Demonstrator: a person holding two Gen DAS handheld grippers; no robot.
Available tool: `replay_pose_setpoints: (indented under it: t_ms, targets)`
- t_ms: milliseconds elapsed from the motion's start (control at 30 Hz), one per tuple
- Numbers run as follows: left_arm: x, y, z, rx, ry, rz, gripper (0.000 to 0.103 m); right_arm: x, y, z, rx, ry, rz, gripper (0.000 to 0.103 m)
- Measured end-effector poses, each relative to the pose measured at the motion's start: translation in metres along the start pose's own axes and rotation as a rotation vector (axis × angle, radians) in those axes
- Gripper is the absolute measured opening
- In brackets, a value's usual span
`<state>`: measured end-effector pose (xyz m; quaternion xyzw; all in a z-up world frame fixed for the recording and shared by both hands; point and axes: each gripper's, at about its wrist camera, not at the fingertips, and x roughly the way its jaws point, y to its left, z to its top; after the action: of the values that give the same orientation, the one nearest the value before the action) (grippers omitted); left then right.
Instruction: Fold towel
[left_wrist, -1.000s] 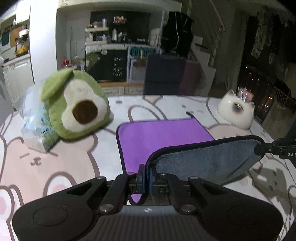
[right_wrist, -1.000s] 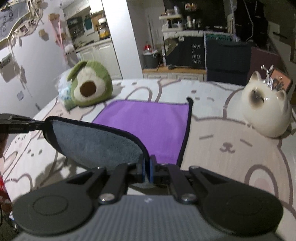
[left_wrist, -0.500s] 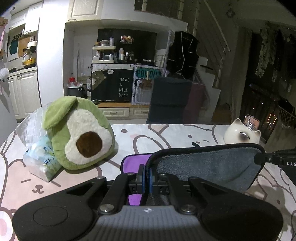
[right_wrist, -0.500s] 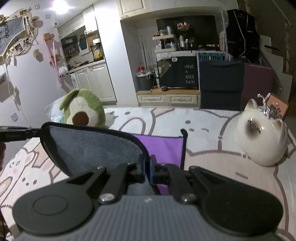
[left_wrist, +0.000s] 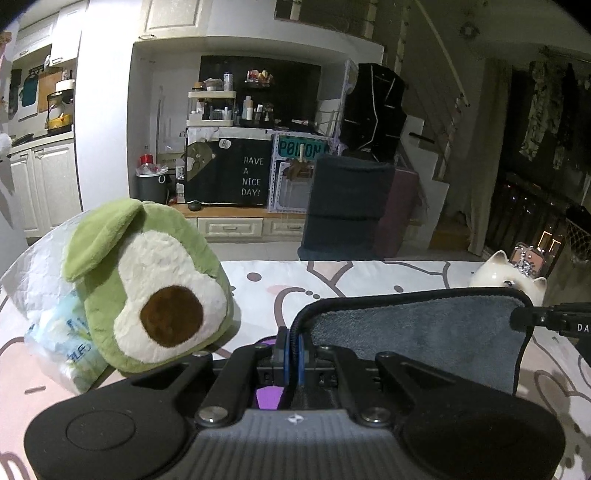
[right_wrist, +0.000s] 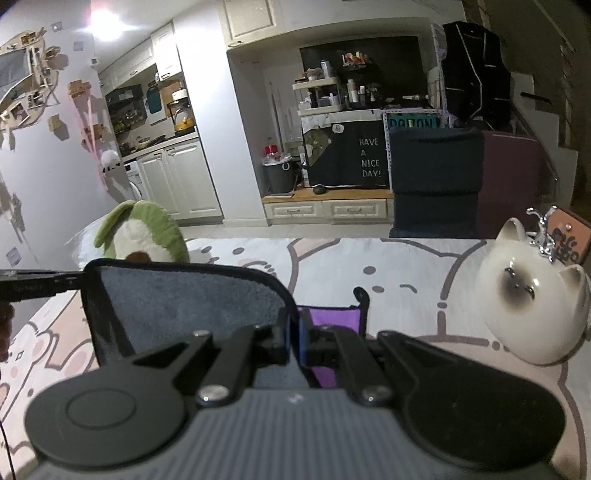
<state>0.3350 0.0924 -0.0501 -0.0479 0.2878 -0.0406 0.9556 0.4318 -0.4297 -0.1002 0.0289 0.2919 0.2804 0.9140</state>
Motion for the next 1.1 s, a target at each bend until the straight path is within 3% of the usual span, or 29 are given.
replay_pose_setpoints:
  t_ms: [567, 1100]
  targets:
    - [0.082, 0.022, 0.008, -0.033, 0.082, -0.014, 0.005, 0.062, -0.013, 0.012, 0.04, 0.058, -0.035, 0.006]
    - [0.131, 0.033, 0.0, -0.069, 0.163, 0.001, 0.004, 0.115, -0.025, 0.015, 0.076, 0.134, -0.079, 0.006]
